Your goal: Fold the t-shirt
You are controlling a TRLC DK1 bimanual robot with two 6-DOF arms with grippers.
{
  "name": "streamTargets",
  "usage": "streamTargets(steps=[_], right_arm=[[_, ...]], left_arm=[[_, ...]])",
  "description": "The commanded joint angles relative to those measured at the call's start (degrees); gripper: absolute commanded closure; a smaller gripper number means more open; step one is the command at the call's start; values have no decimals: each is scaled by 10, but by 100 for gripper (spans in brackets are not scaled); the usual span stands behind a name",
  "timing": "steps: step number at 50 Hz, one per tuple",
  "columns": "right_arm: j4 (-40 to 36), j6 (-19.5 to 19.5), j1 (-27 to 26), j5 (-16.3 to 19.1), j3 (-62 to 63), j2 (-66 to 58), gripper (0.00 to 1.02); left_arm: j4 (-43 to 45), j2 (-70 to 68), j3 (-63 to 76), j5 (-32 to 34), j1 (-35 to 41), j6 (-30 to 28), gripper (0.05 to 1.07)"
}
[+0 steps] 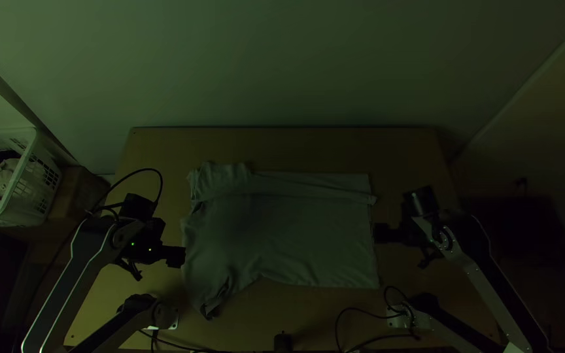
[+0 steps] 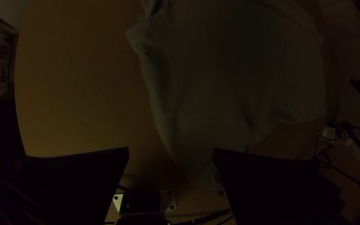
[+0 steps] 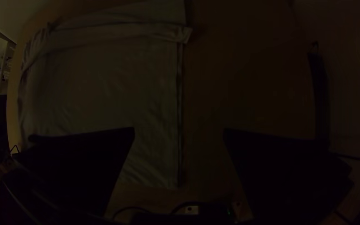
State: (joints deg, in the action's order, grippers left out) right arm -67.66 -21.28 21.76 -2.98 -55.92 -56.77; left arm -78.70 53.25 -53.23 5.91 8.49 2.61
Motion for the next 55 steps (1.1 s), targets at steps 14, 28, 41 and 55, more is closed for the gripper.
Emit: streamTargets(steps=[14,28,41,55], right_arm=[[-71,-57,92,2,-2,-26,5],[-45,-74,123,5,13,15,5],[-73,-94,124,37,54,18,6],[-78,-90,116,103,46,3,9]], left_arm=[[-59,70,19,-20,45,54,10],[-30,154,54,-21,109,97,10],[14,216,70,-31,135,111,10],[35,279,90,-36,169,132,10]])
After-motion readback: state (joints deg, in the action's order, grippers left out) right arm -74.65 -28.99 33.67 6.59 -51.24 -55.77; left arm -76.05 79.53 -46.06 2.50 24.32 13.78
